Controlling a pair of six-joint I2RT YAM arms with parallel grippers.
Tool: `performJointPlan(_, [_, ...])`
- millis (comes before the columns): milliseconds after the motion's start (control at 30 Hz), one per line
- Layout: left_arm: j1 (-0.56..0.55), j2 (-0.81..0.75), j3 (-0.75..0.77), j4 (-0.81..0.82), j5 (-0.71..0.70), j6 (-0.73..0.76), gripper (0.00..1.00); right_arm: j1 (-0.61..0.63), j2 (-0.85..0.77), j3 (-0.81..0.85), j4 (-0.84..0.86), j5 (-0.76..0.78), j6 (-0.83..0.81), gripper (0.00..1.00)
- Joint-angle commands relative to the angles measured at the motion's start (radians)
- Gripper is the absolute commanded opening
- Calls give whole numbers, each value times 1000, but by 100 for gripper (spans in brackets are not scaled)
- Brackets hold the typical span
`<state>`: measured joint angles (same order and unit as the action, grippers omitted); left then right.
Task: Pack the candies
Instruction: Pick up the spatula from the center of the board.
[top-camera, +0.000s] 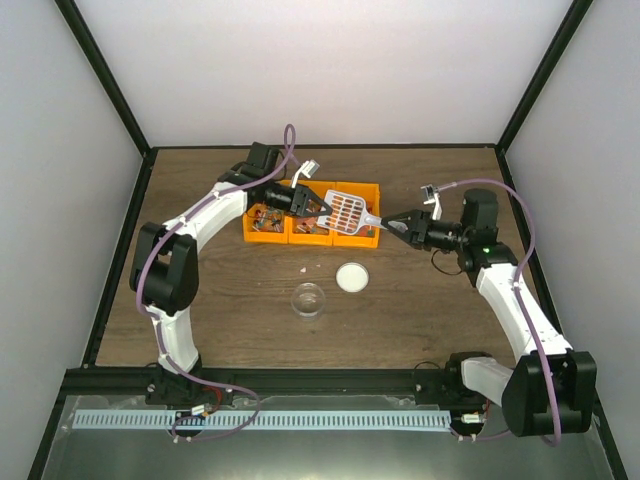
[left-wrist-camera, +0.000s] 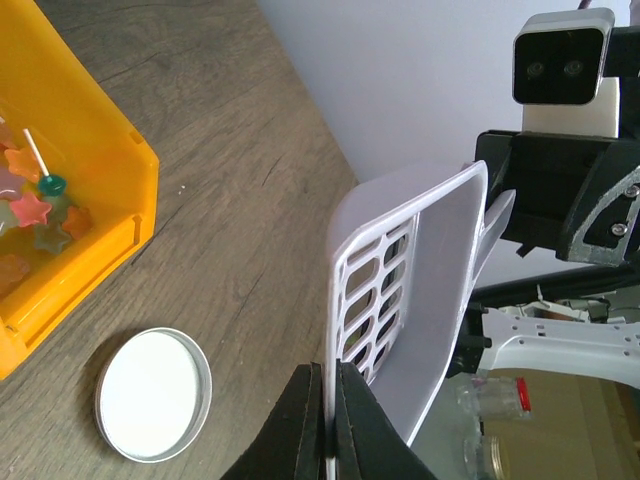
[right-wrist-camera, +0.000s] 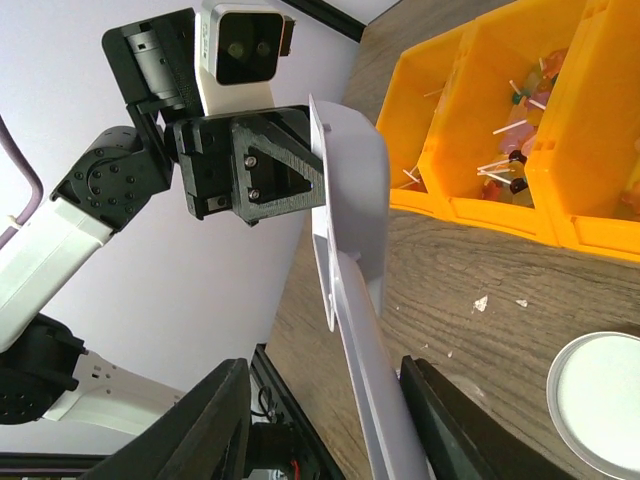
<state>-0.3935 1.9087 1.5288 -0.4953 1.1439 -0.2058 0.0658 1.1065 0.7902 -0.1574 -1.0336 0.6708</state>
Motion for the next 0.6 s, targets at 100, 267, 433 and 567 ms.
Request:
performJointPlan(100, [-7, 0, 15, 33, -1, -9, 4, 14, 6, 12, -2, -27, -10, 34])
performJointPlan(267, [-6, -1, 10, 36, 2, -7, 4, 14, -1, 4, 8, -19, -6, 21])
performJointPlan(433, [-7, 0, 10, 35, 2, -6, 4, 16, 0, 7, 8, -18, -7, 17])
performJointPlan(567, [-7, 5, 13, 35, 1, -5, 4, 15, 1, 9, 3, -16, -11, 9])
